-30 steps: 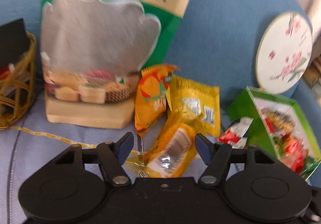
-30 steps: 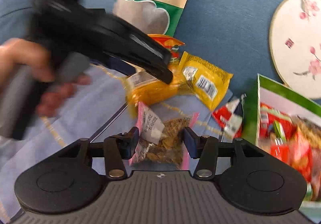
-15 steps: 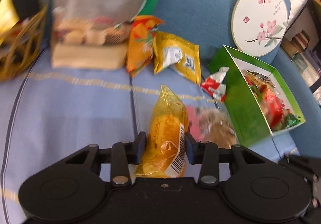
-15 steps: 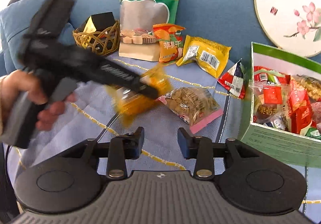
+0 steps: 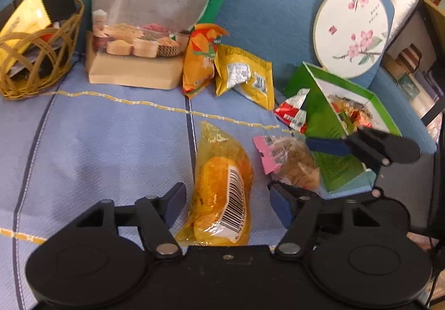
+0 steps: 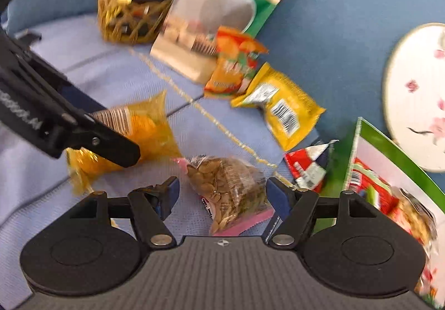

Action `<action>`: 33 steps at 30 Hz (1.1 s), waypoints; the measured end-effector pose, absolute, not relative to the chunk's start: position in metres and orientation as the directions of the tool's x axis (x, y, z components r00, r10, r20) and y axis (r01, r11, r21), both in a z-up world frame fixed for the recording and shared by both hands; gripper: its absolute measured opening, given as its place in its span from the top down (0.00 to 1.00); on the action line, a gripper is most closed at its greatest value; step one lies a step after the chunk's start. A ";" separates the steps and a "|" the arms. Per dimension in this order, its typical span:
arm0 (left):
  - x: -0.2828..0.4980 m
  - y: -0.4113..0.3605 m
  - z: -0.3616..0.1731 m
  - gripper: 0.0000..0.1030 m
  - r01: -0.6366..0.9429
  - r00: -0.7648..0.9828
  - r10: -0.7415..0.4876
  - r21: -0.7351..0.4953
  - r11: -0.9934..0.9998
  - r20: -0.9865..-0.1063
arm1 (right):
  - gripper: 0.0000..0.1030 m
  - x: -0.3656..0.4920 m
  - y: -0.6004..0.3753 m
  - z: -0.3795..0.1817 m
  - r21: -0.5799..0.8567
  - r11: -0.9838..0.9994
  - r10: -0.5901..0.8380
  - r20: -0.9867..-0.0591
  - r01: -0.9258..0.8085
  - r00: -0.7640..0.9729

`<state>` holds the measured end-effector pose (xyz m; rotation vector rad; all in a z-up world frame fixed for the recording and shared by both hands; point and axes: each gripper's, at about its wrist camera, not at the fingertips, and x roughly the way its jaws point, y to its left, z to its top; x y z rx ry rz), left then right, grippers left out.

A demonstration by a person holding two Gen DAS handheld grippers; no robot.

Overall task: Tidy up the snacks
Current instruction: 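Grasp the yellow barcode bread bag with left tool while right tool grasps pink-tagged nut bag, then carry both bags into the green box and open both tools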

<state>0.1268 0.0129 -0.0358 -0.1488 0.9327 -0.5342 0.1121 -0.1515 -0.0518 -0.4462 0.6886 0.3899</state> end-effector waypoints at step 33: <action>0.152 -0.153 0.049 0.55 0.586 0.469 -0.673 -0.368 0.722 -0.572 | 0.25 0.046 -0.346 0.022 -0.035 0.993 -0.116 -0.439 0.112 0.891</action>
